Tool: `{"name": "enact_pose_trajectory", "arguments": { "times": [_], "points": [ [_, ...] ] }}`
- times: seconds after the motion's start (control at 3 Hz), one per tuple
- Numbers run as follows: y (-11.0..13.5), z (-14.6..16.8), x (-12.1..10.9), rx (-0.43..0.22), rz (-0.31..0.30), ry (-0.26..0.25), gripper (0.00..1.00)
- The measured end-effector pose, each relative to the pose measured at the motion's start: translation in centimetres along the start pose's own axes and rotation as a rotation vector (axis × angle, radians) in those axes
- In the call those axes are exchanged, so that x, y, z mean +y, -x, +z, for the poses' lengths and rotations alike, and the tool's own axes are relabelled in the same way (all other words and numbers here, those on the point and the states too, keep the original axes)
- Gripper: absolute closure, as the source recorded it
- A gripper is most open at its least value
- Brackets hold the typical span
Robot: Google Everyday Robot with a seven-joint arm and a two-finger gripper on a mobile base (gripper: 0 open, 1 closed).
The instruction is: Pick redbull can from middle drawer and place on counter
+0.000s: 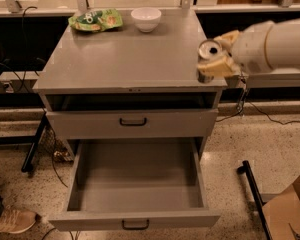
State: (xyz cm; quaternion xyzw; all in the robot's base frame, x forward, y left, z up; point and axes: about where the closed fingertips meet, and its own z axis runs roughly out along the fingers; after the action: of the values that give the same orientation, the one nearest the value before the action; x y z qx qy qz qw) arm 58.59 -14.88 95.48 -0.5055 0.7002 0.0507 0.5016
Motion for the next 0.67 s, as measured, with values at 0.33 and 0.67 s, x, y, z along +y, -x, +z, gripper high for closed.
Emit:
{"name": "enact_pose_trajectory", "arguments": {
  "times": [0.33,0.67],
  "points": [
    [1.6,1.6,-4.0,0.048,0.054,0.035,1.00],
    [2.6,4.8,-6.3,0.074,0.143,0.084,1.00]
  ]
}}
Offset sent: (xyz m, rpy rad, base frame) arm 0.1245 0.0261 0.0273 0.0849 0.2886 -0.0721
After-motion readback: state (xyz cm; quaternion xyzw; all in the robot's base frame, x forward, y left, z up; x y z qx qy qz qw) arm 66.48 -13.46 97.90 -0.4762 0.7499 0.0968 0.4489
